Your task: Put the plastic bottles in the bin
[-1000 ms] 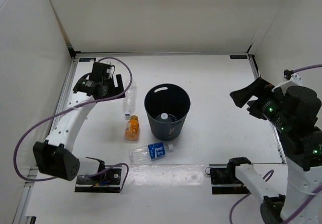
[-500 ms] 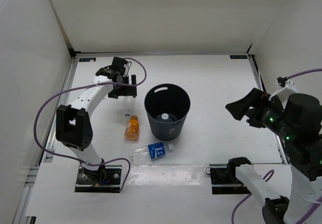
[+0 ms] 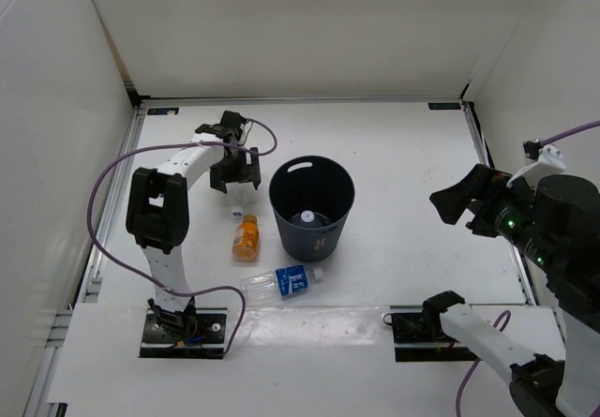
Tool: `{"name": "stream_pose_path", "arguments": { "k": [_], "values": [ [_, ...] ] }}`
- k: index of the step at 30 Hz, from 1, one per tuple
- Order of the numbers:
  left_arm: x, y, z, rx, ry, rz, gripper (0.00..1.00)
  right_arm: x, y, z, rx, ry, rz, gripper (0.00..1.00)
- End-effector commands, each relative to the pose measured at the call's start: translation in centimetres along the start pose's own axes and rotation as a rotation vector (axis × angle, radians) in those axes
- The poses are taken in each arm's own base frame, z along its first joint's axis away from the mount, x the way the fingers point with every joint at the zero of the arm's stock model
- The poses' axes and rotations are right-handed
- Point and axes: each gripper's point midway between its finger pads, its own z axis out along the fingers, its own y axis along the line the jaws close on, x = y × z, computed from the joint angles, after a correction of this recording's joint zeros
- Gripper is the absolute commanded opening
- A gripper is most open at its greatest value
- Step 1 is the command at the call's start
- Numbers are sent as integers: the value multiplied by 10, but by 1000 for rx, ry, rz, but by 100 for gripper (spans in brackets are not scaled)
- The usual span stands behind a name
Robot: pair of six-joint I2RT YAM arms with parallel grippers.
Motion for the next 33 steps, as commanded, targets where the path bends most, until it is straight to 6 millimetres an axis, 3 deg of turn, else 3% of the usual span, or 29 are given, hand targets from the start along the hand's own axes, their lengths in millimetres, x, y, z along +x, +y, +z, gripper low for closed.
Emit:
{"name": "stream_pose_path", "arguments": {
  "k": [1, 3, 4, 7, 11, 14, 16, 17, 19, 21, 23, 24, 26, 27, 29, 30, 32, 33],
  "values": [
    [-20, 2, -1, 5, -27, -47, 100, -19, -7, -1, 61, -60, -36, 90],
    [-28, 0, 0, 4, -38, -54, 100, -20, -7, 1, 65, -58, -56, 90],
    [-25, 0, 9, -3, -15, -65, 100, -20, -8, 2, 69, -55, -61, 90],
    [-34, -3, 11, 1, -17, -82, 87, -23, -12, 1, 92, -67, -71, 90],
    [-50, -3, 7, -4, -73, -95, 57, -32, -17, 2, 129, -99, -60, 90],
    [-56, 0, -1, -7, -104, -129, 45, -31, -17, 9, 131, -87, -62, 90],
    [-58, 4, -10, -21, -128, -159, 43, -33, -12, 16, 100, -80, -79, 90],
    [-59, 4, -24, -12, -159, -197, 42, -28, -7, 21, 66, -49, -83, 90],
    [-64, 4, -47, 3, -223, -214, 39, -34, -15, 27, 101, -56, -76, 90],
    [-71, 5, -73, 20, -307, -228, 38, -27, -1, 35, 19, 3, -53, 90],
    [-80, 9, -106, 17, -407, -235, 38, -26, -5, 39, 46, 10, -62, 90],
    [-86, 10, -138, 40, -484, -235, 38, -24, -2, 41, 33, 23, -76, 90],
    [-94, 11, -167, 40, -560, -232, 38, -21, -1, 42, 25, 36, -72, 90],
    [-93, 12, -198, 53, -624, -203, 38, -18, -2, 44, 23, 47, -72, 90],
    [-95, 2, -227, 66, -700, -164, 38, -14, -3, 45, 25, 53, -72, 90],
    [-89, -3, -254, 78, -758, -106, 38, -12, -3, 46, 28, 61, -70, 90],
    [-82, -8, -284, 97, -836, -62, 38, -10, -3, 44, 24, 65, -66, 90],
    [-74, -25, -289, 133, -846, -15, 38, -9, -3, 45, 23, 65, -60, 90]
  ]
}}
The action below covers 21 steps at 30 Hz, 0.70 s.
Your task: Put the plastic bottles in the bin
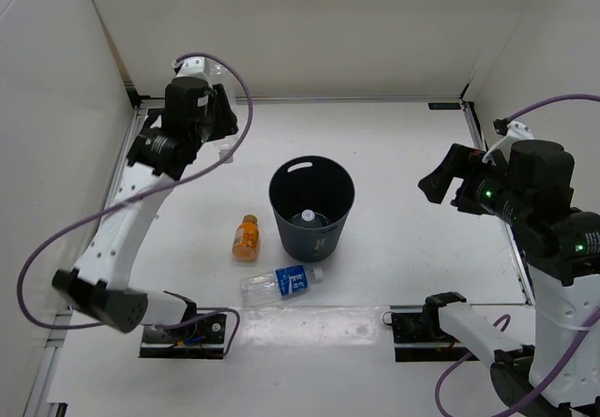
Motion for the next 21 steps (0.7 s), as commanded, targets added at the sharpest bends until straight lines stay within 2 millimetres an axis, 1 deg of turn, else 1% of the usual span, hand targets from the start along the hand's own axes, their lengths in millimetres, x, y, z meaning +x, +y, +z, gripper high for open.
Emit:
{"name": "stream_pose_path", "arguments": {
  "k": [1, 2, 3, 4, 6, 7, 8, 9, 10, 11, 12, 13, 15, 16, 17, 18, 19, 20, 21],
  "values": [
    [-26, -20, -50, 87, -143, 77, 38, -1, 8, -4, -47, -23, -13, 90],
    [-27, -27, -57, 114, -159, 77, 38, -1, 8, -3, -47, -25, -11, 90],
    [-18, -44, -63, 169, -158, 92, 38, 1, 9, -2, -51, -19, -5, 90],
    [-29, -51, -81, 215, -216, 75, 38, 2, 8, -1, -51, -15, 0, 90],
    [-19, -78, -95, 302, -232, 93, 38, 3, 8, -1, -51, -16, 14, 90],
    [-18, -92, -103, 350, -248, 97, 38, 6, 7, 0, -49, -7, 13, 90],
    [-19, -100, -107, 371, -264, 94, 38, 6, 6, 0, -46, -10, 18, 90],
    [-15, -111, -110, 394, -263, 102, 38, 6, 5, 1, -36, -8, 26, 90],
    [-16, -127, -113, 437, -283, 103, 38, 8, 6, -1, -44, -9, 22, 90],
    [-14, -132, -115, 451, -289, 128, 38, 8, 6, 0, -44, -7, 21, 90],
    [-7, -145, -116, 469, -284, 157, 38, 9, 6, -2, -43, -6, 14, 90],
    [-8, -151, -115, 480, -292, 151, 38, 9, 5, -3, -39, -12, 14, 90],
    [1, -163, -111, 505, -272, 169, 38, 8, 3, -3, -30, -16, 12, 90],
    [0, -169, -118, 531, -282, 171, 38, 8, 3, -6, -28, -27, 11, 90],
    [9, -177, -112, 534, -259, 185, 36, 9, 1, -6, -21, -26, 12, 90],
    [14, -182, -113, 546, -252, 188, 36, 8, 1, -7, -19, -30, 12, 90],
    [25, -187, -111, 556, -224, 169, 36, 8, 2, -8, -24, -33, 10, 90],
    [32, -193, -113, 573, -213, 173, 36, 9, 1, -6, -19, -26, 12, 90],
    [36, -196, -114, 585, -208, 165, 36, 9, 1, -8, -21, -30, 12, 90]
  ]
}}
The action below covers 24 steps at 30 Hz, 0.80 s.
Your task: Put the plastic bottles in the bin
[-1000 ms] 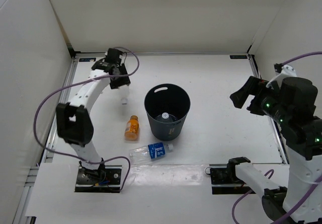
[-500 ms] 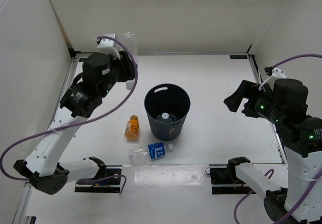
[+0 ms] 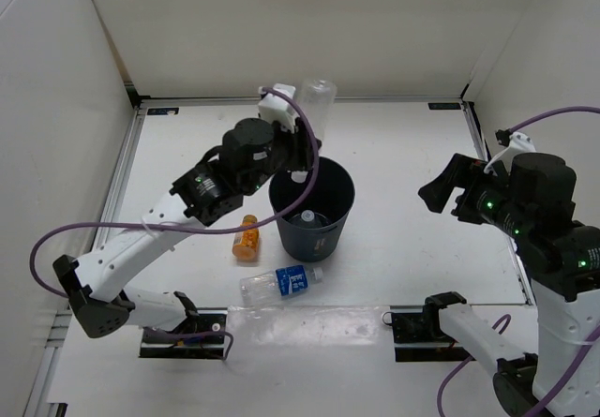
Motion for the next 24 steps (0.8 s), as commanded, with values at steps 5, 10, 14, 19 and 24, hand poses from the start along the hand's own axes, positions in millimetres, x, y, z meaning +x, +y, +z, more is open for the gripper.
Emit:
{"name": "stream_pose_path", "arguments": {
  "k": [5, 10, 14, 19, 24],
  "values": [
    [35, -31, -1, 64, 37, -32, 46, -7, -6, 0, 34, -44, -2, 90],
    [29, -17, -6, 7, 41, 38, 100, -7, -7, 0, 43, -46, -4, 90],
    [8, 5, -24, -76, 5, 93, 100, -7, -7, 1, 41, -48, -10, 90],
    [-25, 58, -62, -227, -52, 68, 100, -5, -8, 2, 44, -44, -12, 90],
    [0, 73, -112, -149, 22, 171, 100, -3, -11, 2, 54, -49, -13, 90]
  ]
}}
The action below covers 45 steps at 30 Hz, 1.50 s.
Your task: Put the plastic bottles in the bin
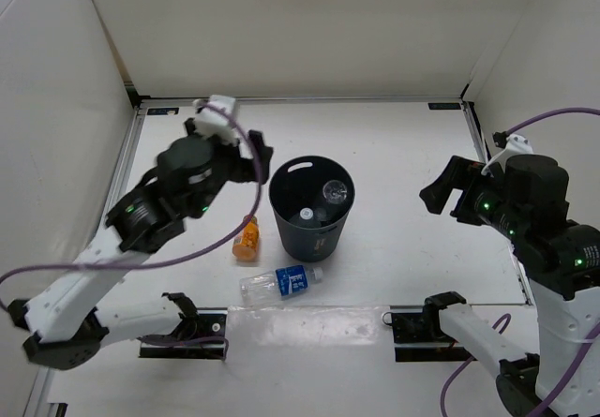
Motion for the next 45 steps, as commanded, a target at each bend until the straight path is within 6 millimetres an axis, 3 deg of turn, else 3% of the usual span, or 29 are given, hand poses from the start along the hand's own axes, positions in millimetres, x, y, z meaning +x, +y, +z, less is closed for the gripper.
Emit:
{"name": "stream_pose_path", "arguments": {
  "k": [1, 2, 4, 8, 12, 17, 19, 23, 28, 31, 35, 45],
  "values": [
    [18, 19, -54, 92, 19, 118, 100, -6, -1, -2, 1, -50, 4, 90],
    [35, 22, -58, 98, 52, 161, 100, -5, -4, 0, 17, -47, 6, 90],
    [46, 35, -78, 113, 44, 194, 100, -5, -3, 0, 14, -46, -1, 90],
    [82, 51, -97, 153, 94, 305, 100, -3, -2, 3, 14, -37, -11, 90],
    [117, 49, -113, 262, 176, 374, 100, -1, -1, 8, 10, -22, -20, 90],
    [164, 44, -119, 324, 325, 376, 100, -1, 1, 10, 3, -16, -34, 90],
    [172, 38, -123, 369, 332, 352, 100, 0, 1, 11, 7, -13, -35, 90],
    [208, 24, -117, 450, 403, 356, 100, -1, -3, 12, 26, -15, -29, 90],
    [230, -13, -86, 515, 515, 365, 100, 0, -1, 14, 23, -9, -40, 90],
    [256, -36, -73, 574, 619, 392, 100, 1, -3, 13, 28, -8, -43, 90],
    [268, -59, -61, 611, 592, 385, 100, 1, -6, 10, 39, -14, -38, 90],
    [304, -69, -58, 620, 607, 372, 100, 17, -11, 8, 47, 40, -28, 90]
  ]
}}
